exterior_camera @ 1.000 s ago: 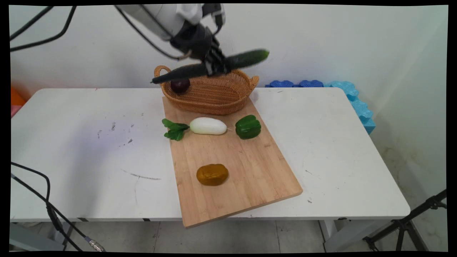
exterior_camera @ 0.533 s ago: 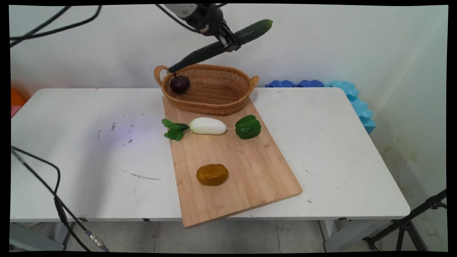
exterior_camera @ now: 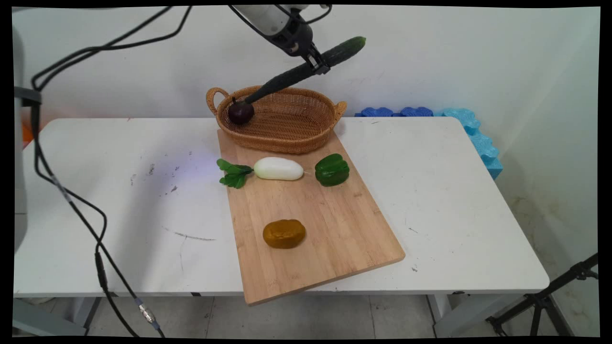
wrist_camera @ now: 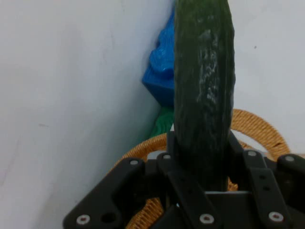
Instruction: Place the picked object in the vegetable basket
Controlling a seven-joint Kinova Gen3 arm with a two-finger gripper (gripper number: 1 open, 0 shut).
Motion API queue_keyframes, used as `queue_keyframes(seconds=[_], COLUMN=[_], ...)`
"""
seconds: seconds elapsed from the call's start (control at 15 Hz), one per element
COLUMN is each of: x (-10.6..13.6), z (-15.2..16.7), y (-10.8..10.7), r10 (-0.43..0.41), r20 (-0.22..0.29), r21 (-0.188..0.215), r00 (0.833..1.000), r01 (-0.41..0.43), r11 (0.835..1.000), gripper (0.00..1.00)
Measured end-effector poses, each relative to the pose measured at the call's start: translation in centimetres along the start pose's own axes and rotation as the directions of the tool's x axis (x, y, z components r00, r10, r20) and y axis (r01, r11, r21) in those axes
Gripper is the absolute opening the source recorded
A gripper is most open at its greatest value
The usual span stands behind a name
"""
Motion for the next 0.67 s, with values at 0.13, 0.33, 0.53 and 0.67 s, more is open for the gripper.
queue_keyframes(seconds=[0.13,0.33,0.53,0.67], x=[-0.5,-1.5,-2.6,-3.6], z=[1.9,4.7,6.5,7.5], y=[-0.8,-1.5,-1.9,-2.0], r10=[0.005,0.016,0.017,0.019], r20=[0.013,0.025,0.040,0.053], r21=[-0.006,-0.032,-0.060,-0.084], r00=[1.000,1.000,0.999,0.998], r01=[-0.005,-0.015,-0.014,-0.015], r11=[1.000,0.999,0.998,0.996], gripper=[0.00,0.00,0.00,0.00])
